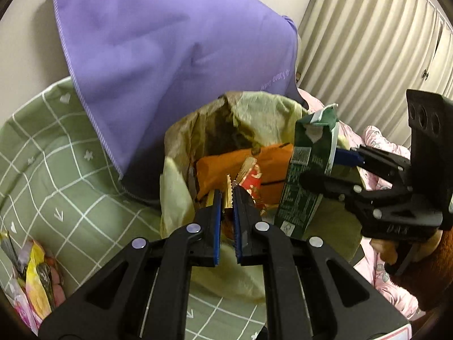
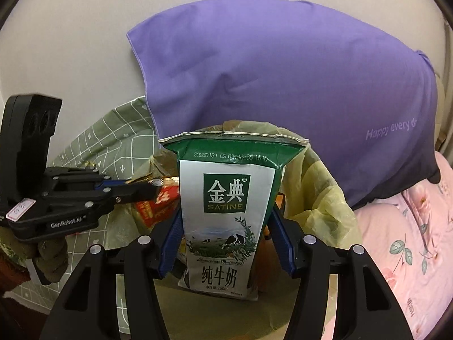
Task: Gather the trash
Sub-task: 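Carry the wrapper and milk carton over the trash bag and release the wrapper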
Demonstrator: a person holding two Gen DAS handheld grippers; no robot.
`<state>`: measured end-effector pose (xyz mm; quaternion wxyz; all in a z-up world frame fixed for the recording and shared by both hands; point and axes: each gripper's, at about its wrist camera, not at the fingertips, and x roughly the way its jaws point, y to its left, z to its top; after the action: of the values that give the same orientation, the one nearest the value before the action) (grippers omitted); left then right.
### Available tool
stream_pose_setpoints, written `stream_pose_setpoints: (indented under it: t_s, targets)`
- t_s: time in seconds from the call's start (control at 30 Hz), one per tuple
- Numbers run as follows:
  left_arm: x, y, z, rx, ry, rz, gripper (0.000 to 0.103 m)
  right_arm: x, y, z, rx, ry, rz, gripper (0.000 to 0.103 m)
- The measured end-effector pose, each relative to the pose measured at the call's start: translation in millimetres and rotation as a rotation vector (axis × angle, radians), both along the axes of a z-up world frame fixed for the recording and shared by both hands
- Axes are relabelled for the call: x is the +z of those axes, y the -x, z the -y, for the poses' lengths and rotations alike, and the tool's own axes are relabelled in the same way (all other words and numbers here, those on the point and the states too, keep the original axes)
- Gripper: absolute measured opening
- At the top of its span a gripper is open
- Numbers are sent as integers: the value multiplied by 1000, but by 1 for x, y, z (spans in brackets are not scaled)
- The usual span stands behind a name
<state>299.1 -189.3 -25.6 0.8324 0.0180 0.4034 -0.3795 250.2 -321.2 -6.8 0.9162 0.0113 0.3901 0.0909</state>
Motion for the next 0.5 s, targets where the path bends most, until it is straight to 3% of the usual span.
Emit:
stream_pose_setpoints:
  t_s: [0.17, 0.5]
  targets:
    - [-1, 4, -9, 12, 14, -5, 7, -5, 13, 6, -2, 55, -36, 54]
    - [5, -2, -10, 17, 42, -21, 7, -7, 14, 9, -99, 84, -3, 54]
